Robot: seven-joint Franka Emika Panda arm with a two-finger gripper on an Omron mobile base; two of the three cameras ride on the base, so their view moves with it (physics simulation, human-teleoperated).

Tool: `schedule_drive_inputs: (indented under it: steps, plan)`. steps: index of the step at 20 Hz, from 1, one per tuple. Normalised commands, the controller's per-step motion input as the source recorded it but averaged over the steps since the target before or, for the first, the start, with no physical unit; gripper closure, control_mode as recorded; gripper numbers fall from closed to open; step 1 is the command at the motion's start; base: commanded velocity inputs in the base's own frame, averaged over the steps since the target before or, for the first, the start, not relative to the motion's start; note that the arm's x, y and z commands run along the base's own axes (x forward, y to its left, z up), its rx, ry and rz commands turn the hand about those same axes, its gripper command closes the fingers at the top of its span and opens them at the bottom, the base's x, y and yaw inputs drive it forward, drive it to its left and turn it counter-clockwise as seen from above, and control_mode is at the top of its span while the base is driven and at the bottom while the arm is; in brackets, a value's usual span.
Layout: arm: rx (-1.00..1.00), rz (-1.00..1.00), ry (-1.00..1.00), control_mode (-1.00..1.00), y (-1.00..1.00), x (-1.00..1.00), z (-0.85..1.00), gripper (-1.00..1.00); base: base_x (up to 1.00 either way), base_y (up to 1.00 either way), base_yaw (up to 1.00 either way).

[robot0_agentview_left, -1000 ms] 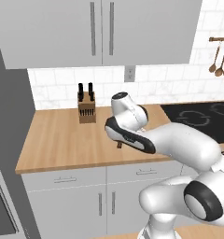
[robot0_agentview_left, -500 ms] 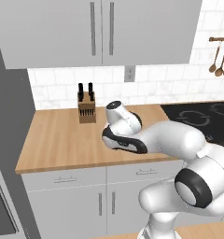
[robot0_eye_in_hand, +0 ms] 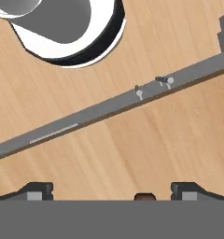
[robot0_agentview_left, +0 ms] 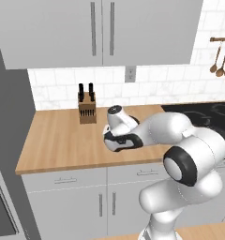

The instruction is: Put the onion and lemon wedge in the pot. Retrieve the spatula and lightly stir the vegetables in the pot.

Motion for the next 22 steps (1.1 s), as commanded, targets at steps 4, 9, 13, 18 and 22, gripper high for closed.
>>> schedule_drive_inputs:
  steps: [4,9,13,18,22]
  plan:
    - [0.0,0.03,-0.02,-1.0,0.0,0.47,-0.25,-1.0,0.0,0.0,0.0]
    - [0.0,0.01,-0.02,-1.0,0.0,0.43,-0.23,-1.0,0.0,0.0,0.0]
    - [0.0,0.0,0.0,-1.0,0.0,0.43,-0.27,-1.0,0.0,0.0,0.0]
    - [0.0,0.0,0.0,-1.0,-0.05,0.33,-0.34,-1.0,0.0,0.0,0.0]
    - [0.0,0.0,0.0,-1.0,-0.13,0.2,-0.32,-1.0,0.0,0.0,0.0]
